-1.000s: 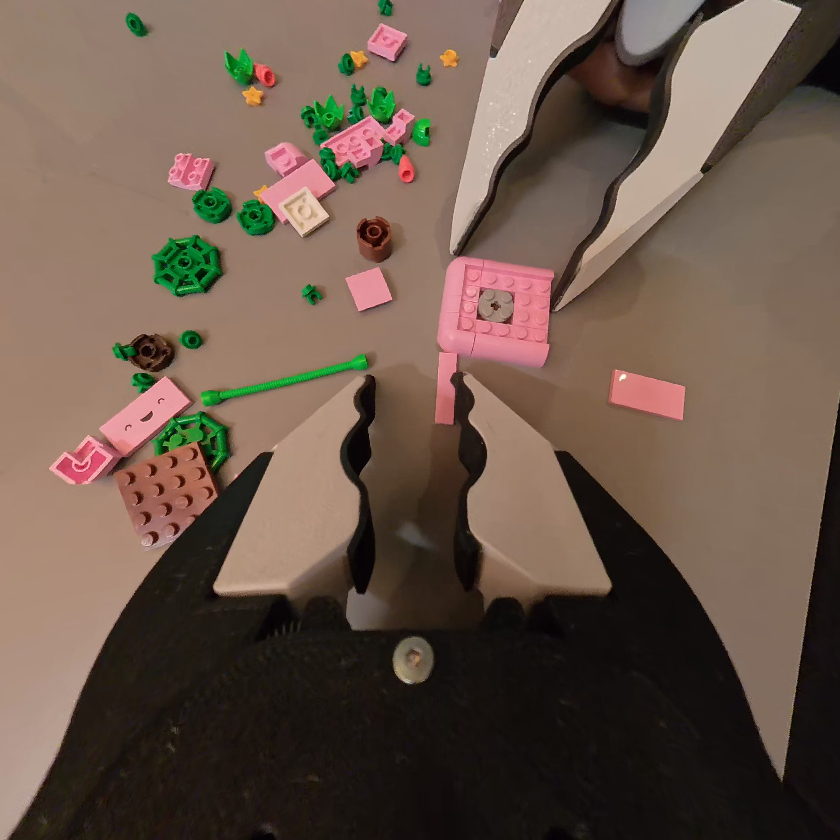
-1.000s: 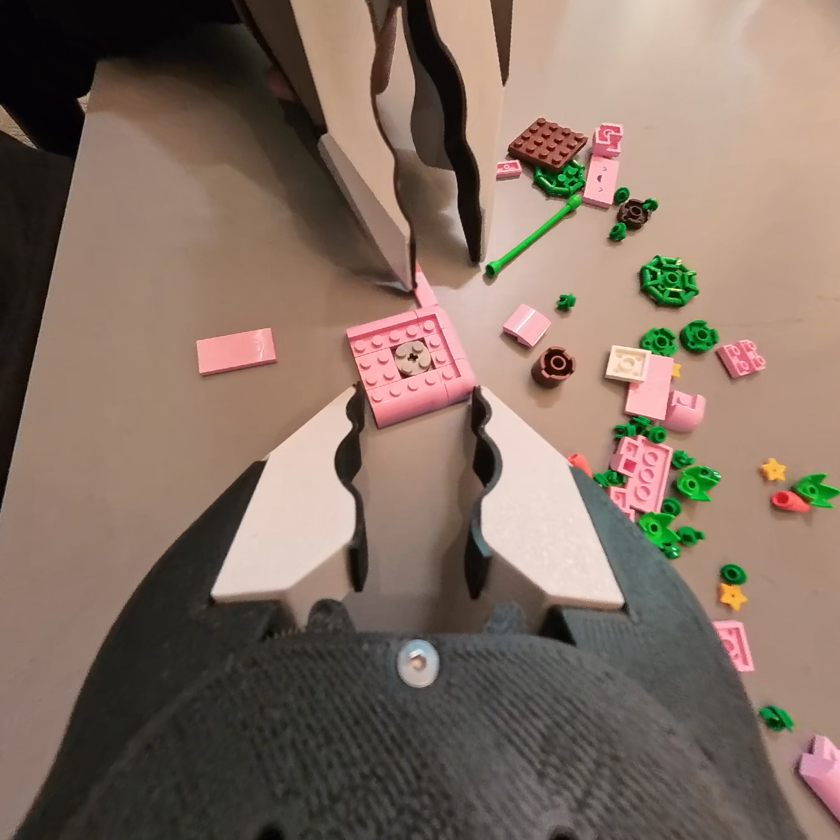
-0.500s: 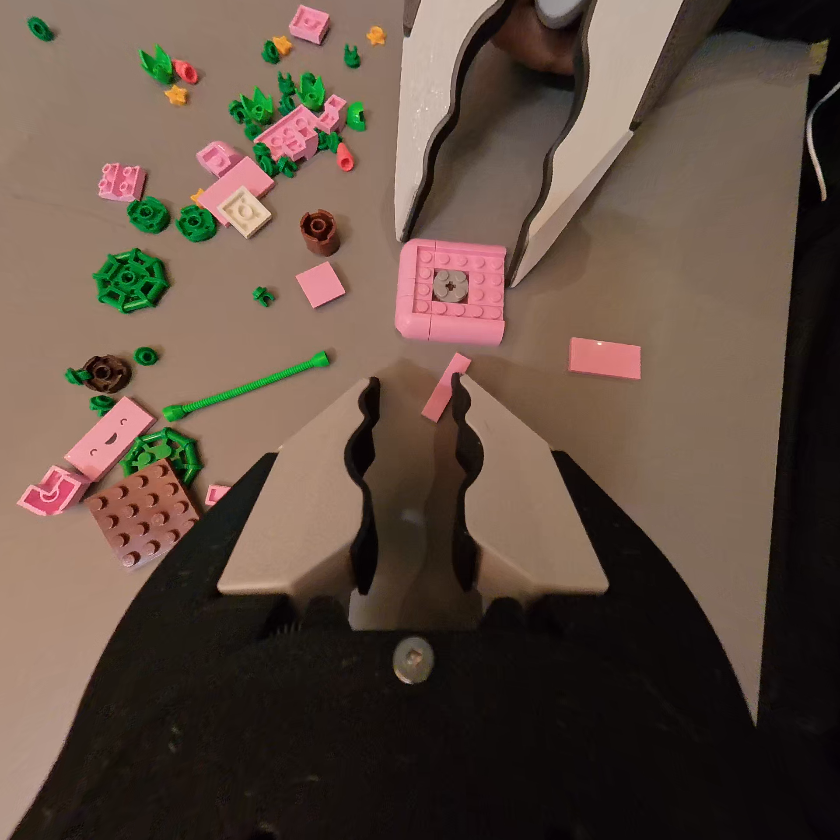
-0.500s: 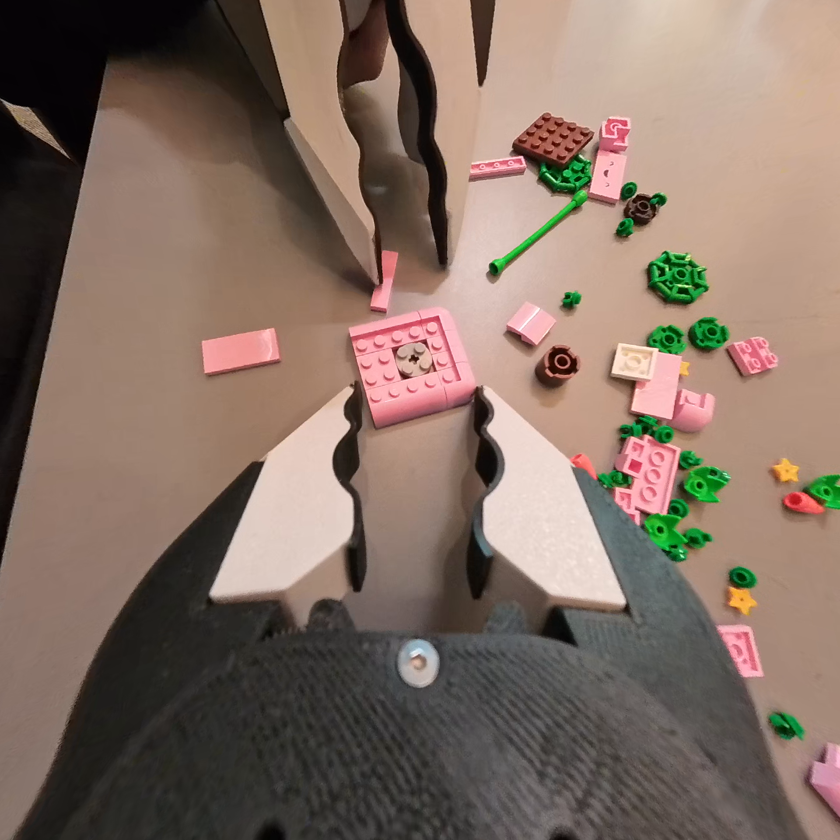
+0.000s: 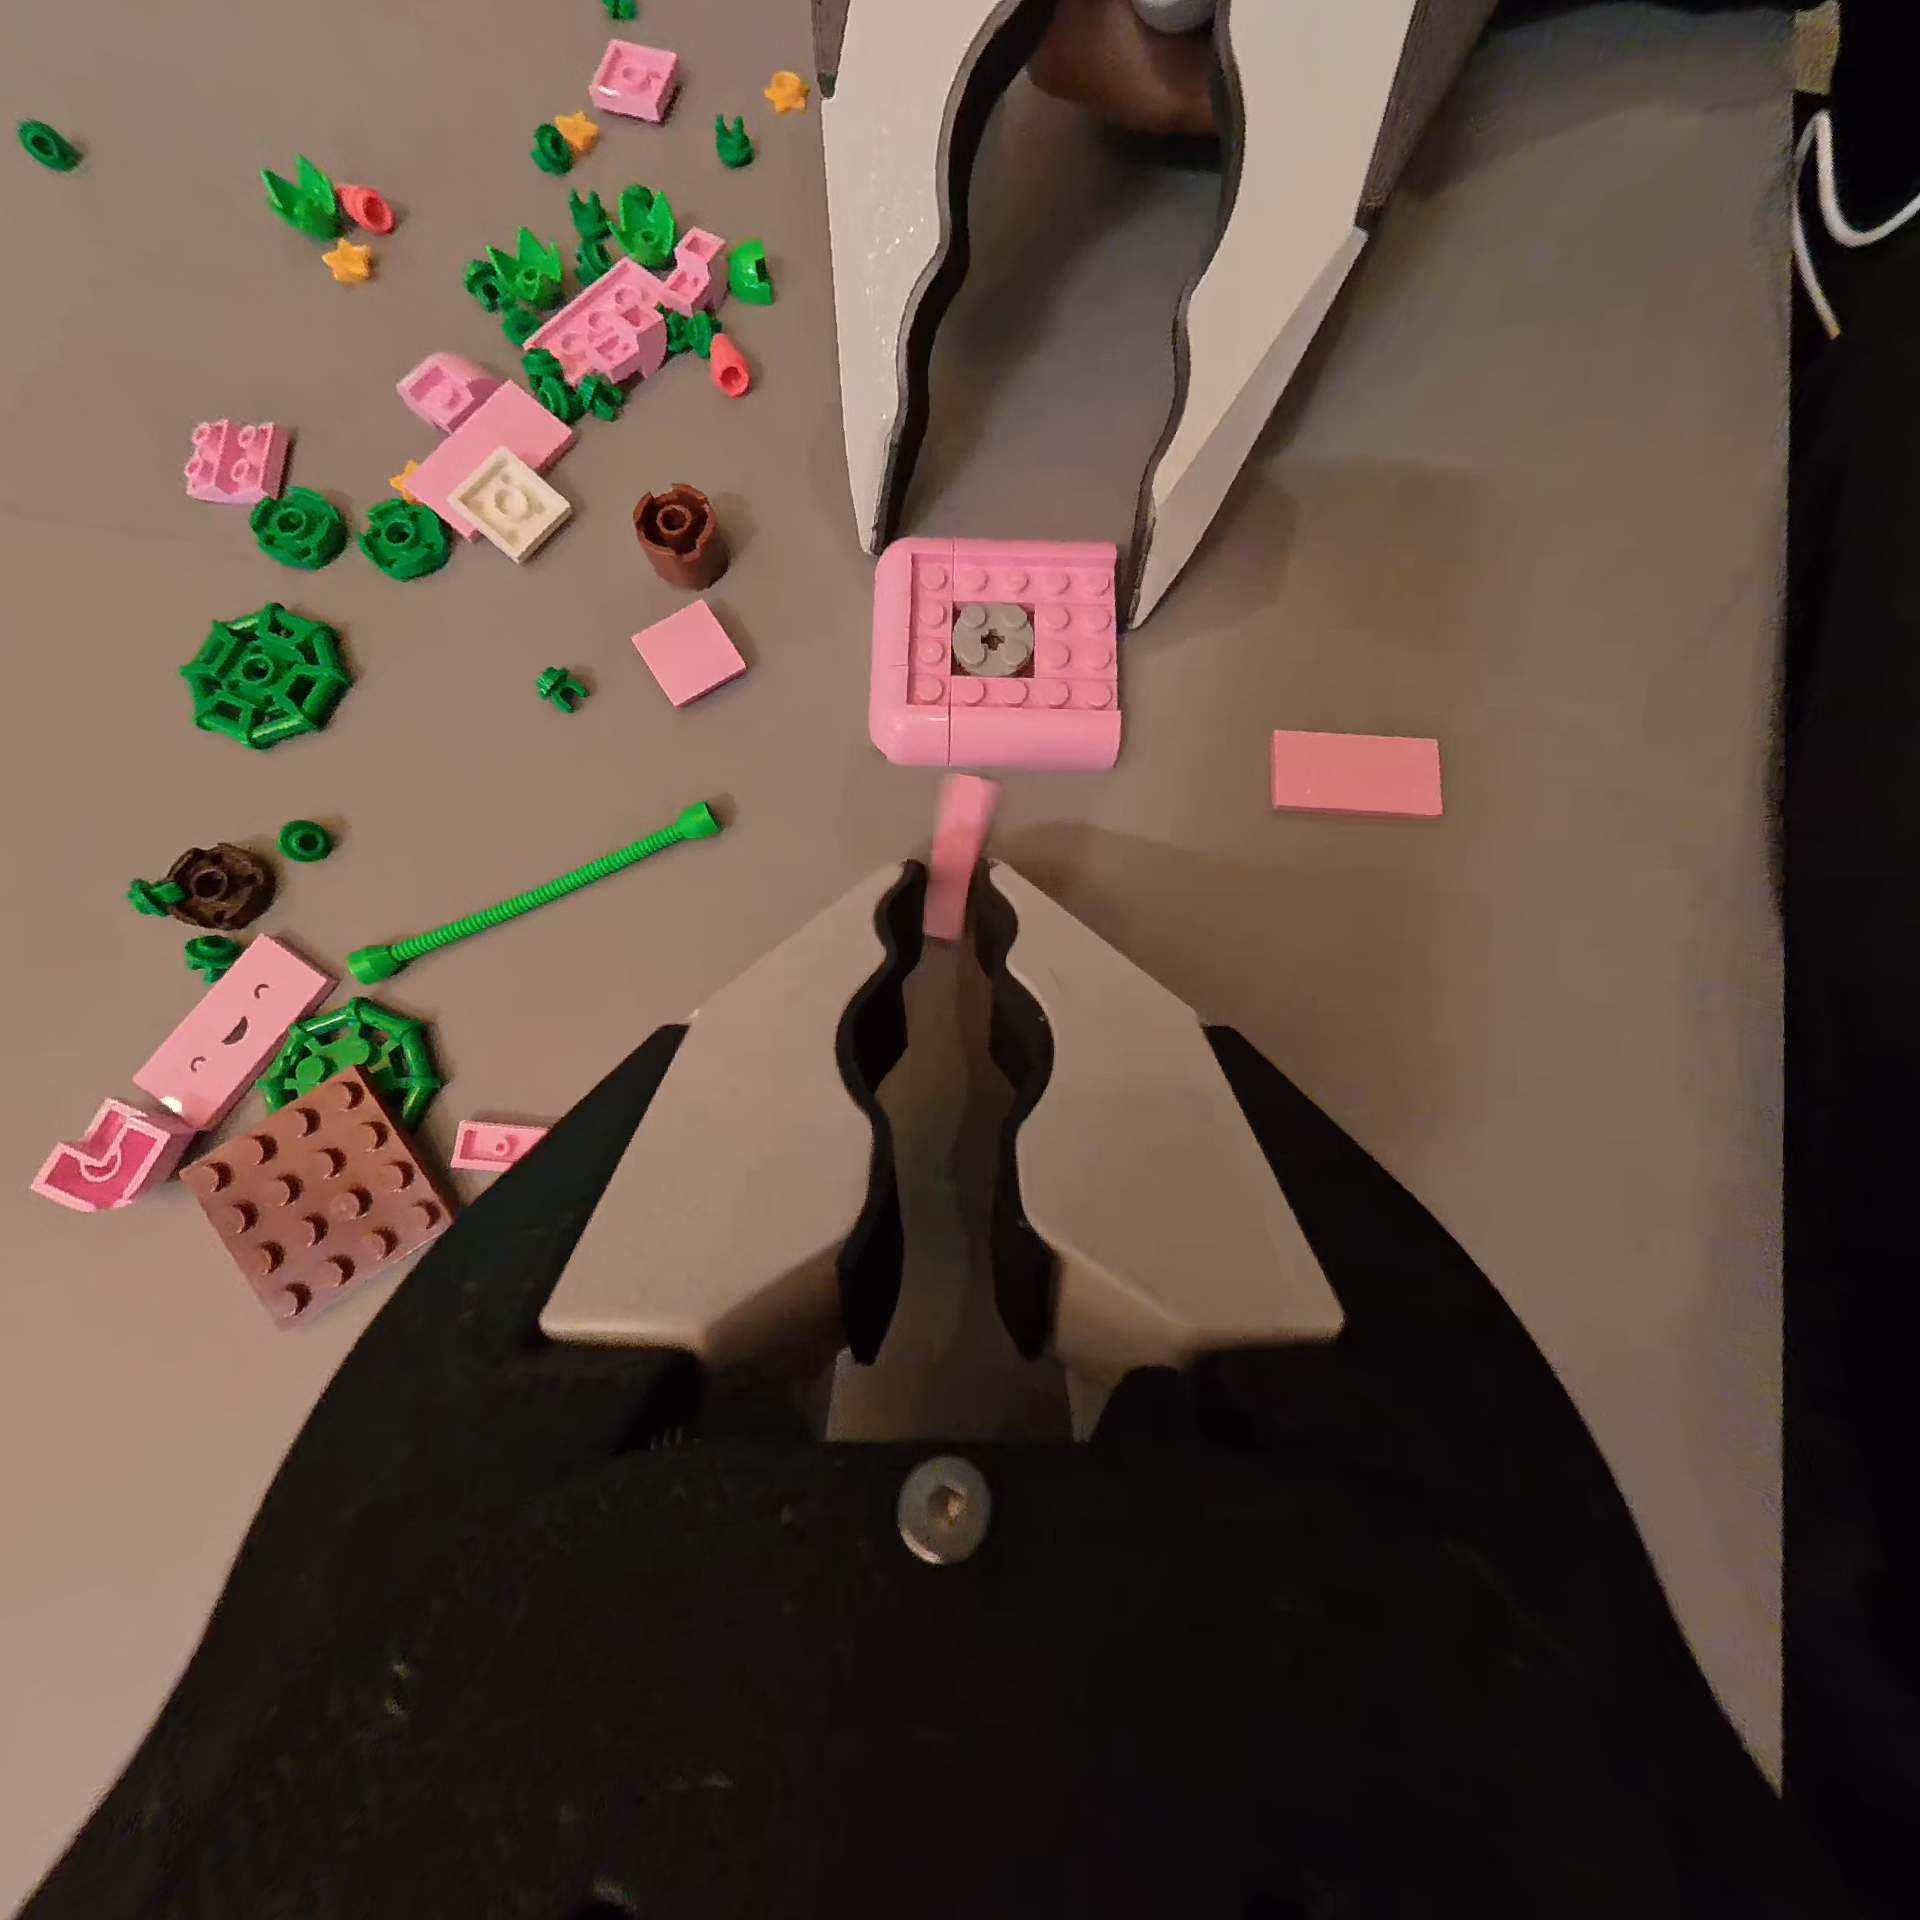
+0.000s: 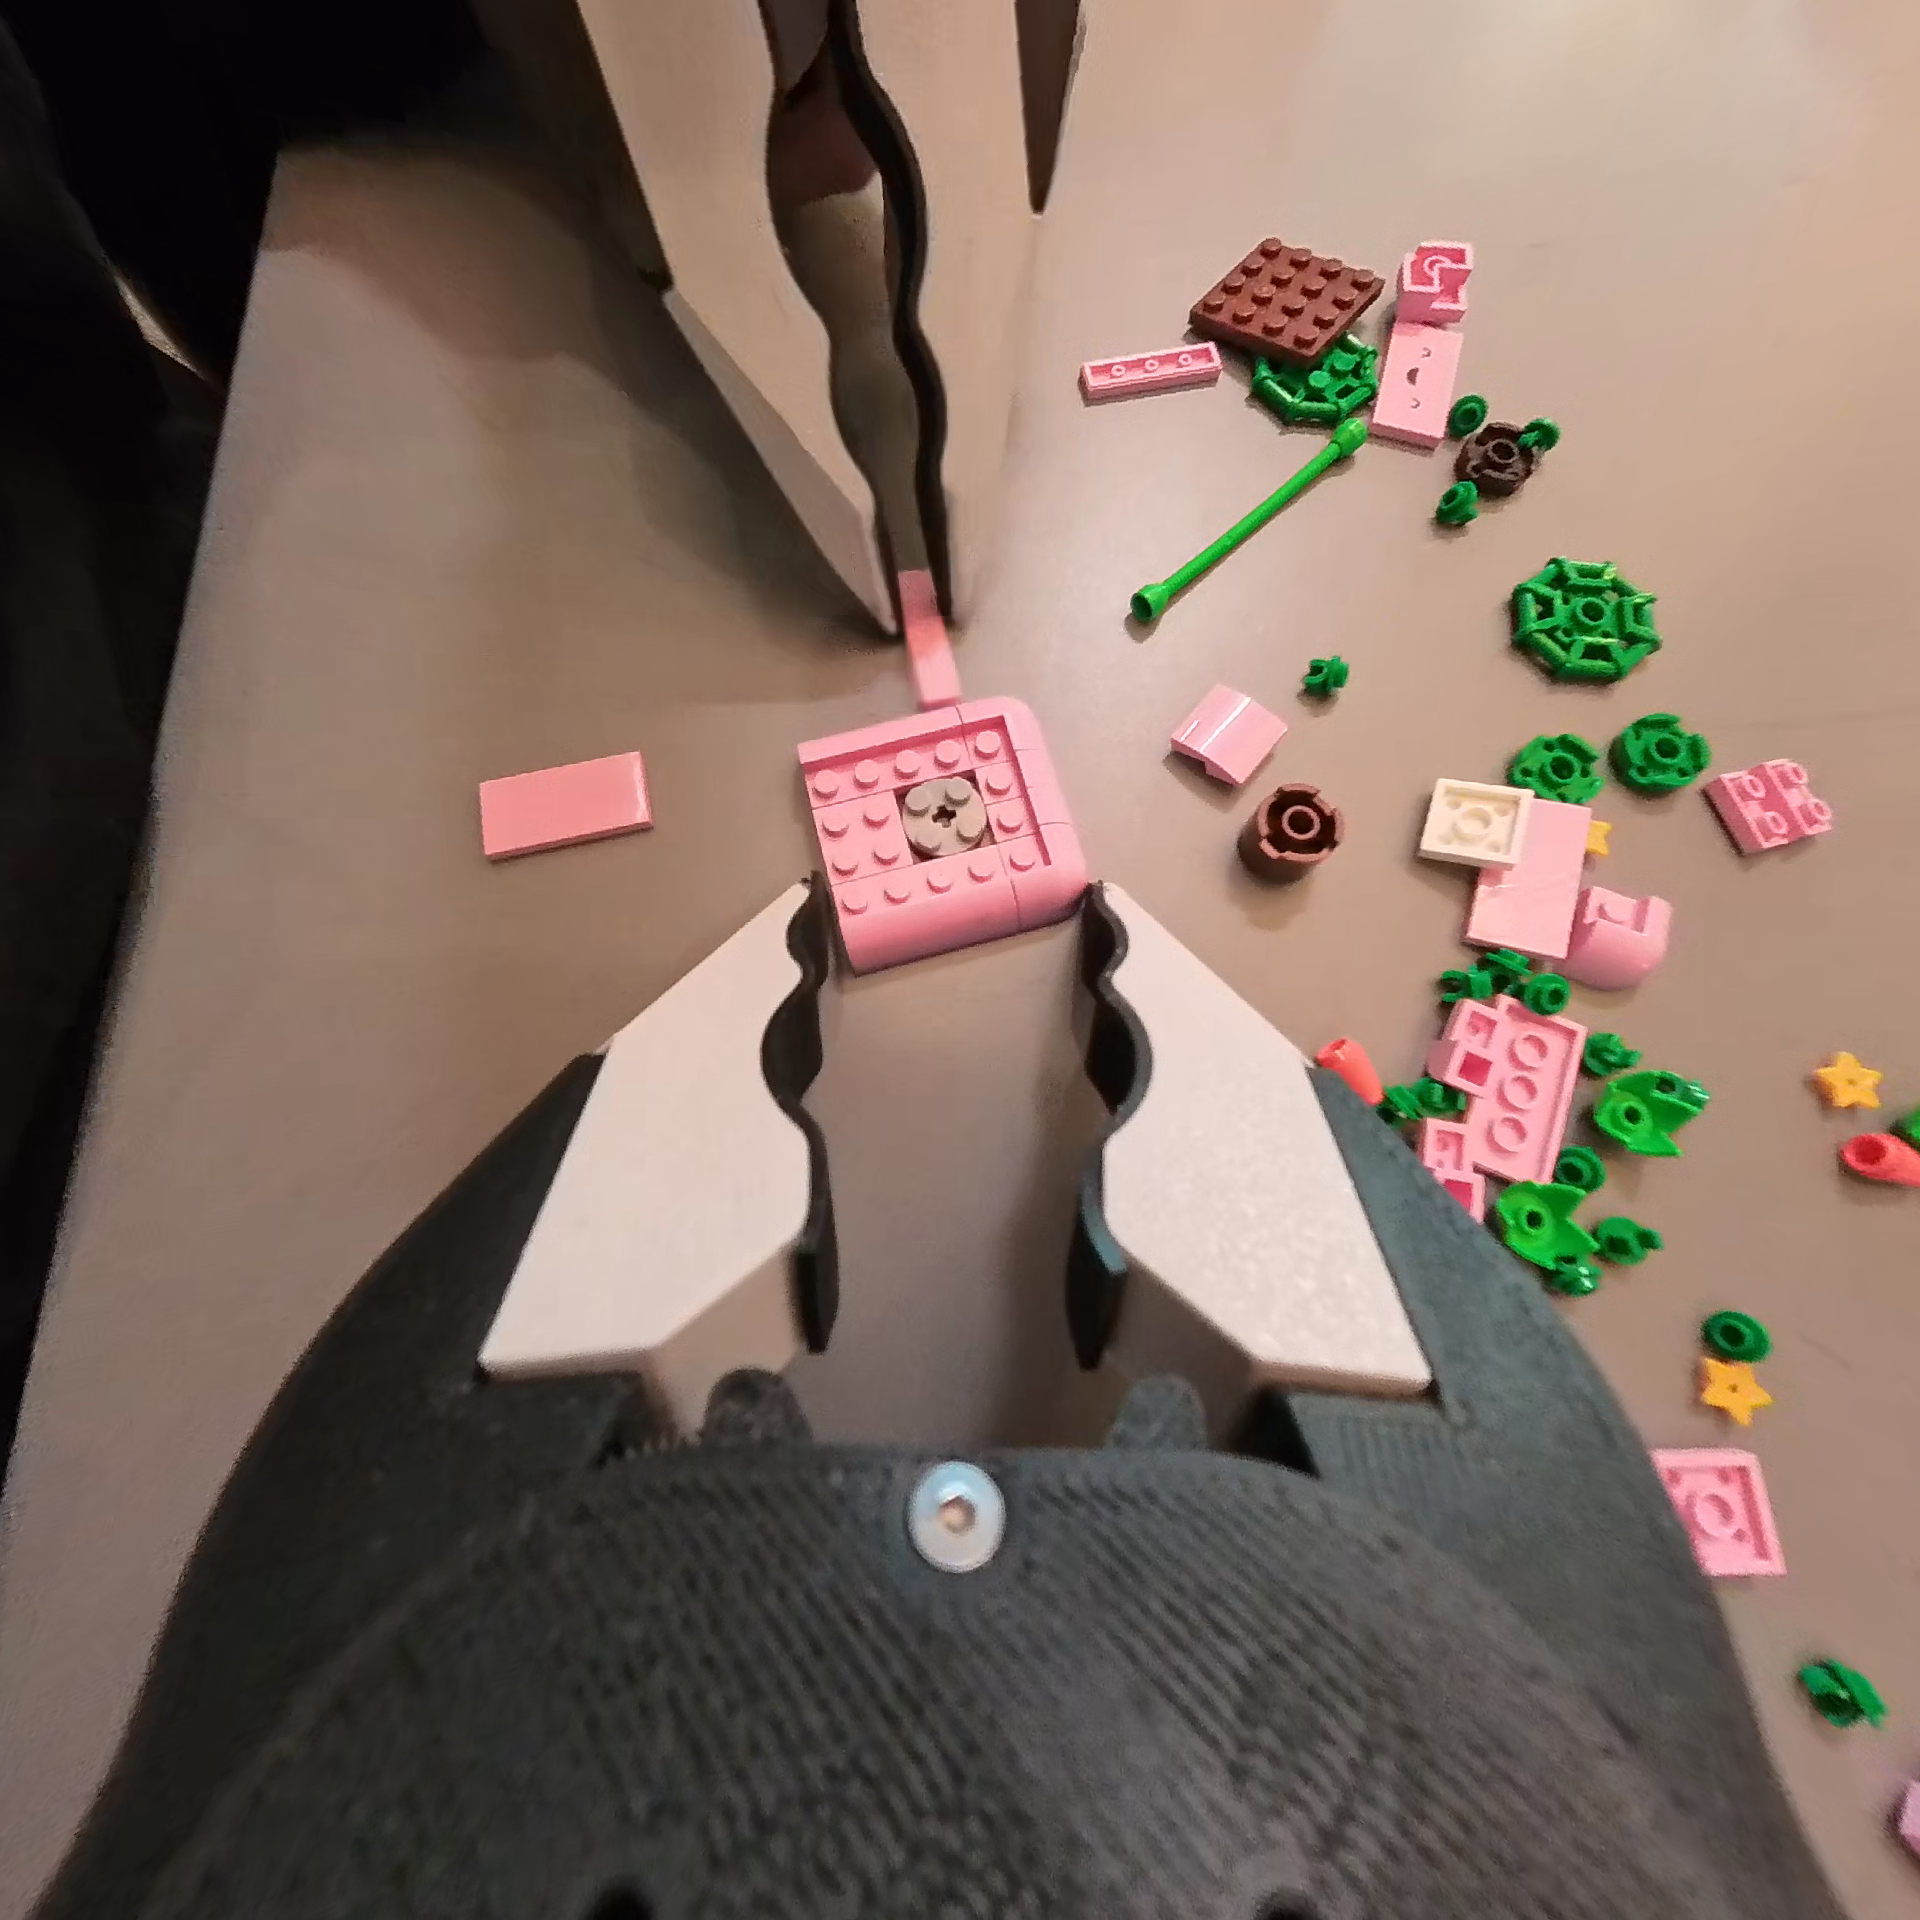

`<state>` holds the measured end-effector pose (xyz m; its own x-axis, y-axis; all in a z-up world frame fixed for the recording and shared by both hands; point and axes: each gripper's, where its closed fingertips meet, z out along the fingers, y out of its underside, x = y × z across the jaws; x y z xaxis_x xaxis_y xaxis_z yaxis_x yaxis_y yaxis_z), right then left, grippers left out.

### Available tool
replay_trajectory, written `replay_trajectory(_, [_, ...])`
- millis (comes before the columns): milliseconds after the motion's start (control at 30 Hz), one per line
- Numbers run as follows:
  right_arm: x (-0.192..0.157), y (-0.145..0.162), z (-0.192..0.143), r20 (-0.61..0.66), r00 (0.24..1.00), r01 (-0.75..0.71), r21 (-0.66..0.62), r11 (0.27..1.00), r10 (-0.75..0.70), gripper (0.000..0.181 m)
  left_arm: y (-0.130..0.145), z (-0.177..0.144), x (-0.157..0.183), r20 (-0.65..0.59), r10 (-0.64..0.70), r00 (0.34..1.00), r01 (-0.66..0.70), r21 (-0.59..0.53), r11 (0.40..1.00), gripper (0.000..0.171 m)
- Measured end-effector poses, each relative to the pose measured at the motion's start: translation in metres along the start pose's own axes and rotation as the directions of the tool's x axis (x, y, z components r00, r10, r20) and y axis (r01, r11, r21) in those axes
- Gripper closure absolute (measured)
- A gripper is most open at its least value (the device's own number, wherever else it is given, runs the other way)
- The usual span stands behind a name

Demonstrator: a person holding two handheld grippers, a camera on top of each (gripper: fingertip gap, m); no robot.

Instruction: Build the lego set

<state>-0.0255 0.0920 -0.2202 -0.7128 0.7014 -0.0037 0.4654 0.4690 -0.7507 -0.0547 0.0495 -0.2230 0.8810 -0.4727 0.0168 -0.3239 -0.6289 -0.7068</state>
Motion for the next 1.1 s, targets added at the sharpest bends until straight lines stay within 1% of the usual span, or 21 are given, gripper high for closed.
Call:
replay_trajectory(167, [0.000,0.000,0.000,0.011,1.000,-0.013,0.003,1.000,0.013,0.133,-0.002,-0.002,0.000,-0.039,-0.030,0.999,0.031,0.023,0.999,0.166])
replay_trajectory(300, [0.000,-0.001,0.000,0.026,0.999,-0.029,0.007,1.000,0.028,0.133,-0.016,-0.011,-0.006,-0.057,-0.057,0.997,0.064,0.123,0.990,0.166])
replay_trajectory(433, [-0.001,-0.003,0.001,0.029,0.999,-0.022,0.007,1.000,0.022,0.133,-0.040,-0.015,-0.008,-0.058,-0.066,0.996,0.078,0.235,0.969,0.168])
replay_trajectory(500, [-0.001,-0.003,0.002,0.029,0.999,-0.017,0.006,1.000,0.016,0.133,-0.048,-0.007,-0.002,-0.037,-0.029,0.999,0.037,0.228,0.973,0.168])
replay_trajectory(567, [-0.001,-0.003,0.003,0.029,0.999,-0.016,0.005,1.000,0.016,0.133,-0.050,0.005,0.000,0.010,0.028,1.000,-0.030,0.188,0.982,0.168])
replay_trajectory(633, [-0.001,-0.003,0.003,0.022,1.000,-0.008,0.004,1.000,0.008,0.133,-0.045,0.016,0.005,0.028,0.082,0.996,-0.085,0.127,0.988,0.168])
replay_trajectory(667, [-0.001,-0.003,0.003,0.015,1.000,0.000,0.002,1.000,0.000,0.133,-0.042,0.019,0.006,0.040,0.102,0.994,-0.106,0.103,0.989,0.171])
replay_trajectory(767, [-0.002,-0.003,0.003,0.006,1.000,0.014,0.000,1.000,-0.014,0.134,-0.038,0.023,0.003,0.088,0.141,0.986,-0.147,0.066,0.987,0.171])
replay_trajectory(867, [-0.002,-0.003,0.003,0.007,1.000,0.013,0.000,1.000,-0.013,0.134,-0.038,0.021,-0.001,0.108,0.142,0.984,-0.150,0.068,0.986,0.171])
replay_trajectory(933, [-0.002,-0.003,0.003,0.007,1.000,0.013,0.000,1.000,-0.013,0.134,-0.038,0.020,-0.001,0.099,0.138,0.986,-0.146,0.081,0.986,0.171])
replay_trajectory(1033, [-0.002,-0.003,0.003,0.005,1.000,0.010,0.003,1.000,-0.010,0.133,-0.043,0.013,-0.001,0.080,0.110,0.991,-0.121,0.137,0.983,0.168])
replay_trajectory(1100, [-0.001,-0.007,-0.001,0.007,1.000,0.004,0.035,0.999,-0.004,0.132,-0.047,0.007,-0.004,0.064,0.069,0.996,-0.080,0.186,0.979,0.164])
